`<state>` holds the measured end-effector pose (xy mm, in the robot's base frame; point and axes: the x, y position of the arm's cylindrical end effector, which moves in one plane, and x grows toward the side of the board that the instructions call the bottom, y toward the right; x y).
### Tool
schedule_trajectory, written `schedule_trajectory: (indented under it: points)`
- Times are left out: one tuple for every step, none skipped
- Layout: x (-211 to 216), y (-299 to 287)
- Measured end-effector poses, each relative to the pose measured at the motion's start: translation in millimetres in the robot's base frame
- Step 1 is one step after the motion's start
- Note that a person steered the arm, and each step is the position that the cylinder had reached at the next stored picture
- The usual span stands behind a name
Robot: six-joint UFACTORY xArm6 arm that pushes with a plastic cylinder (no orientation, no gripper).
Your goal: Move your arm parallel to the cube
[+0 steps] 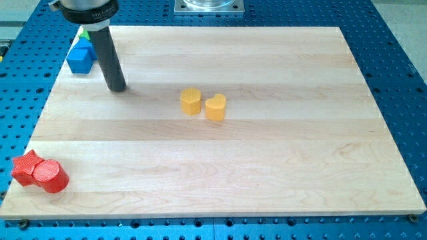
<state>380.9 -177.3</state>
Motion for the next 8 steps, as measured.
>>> schedule_trajectory:
  points:
    - [8.1,1.9]
    - [11.6,5.0]
    - [11.6,5.6]
    - [11.4,5.6]
    - [15.2,11.7]
    - [16.3,16.5]
    - [26.2,26.6]
    - [35.5,30.7]
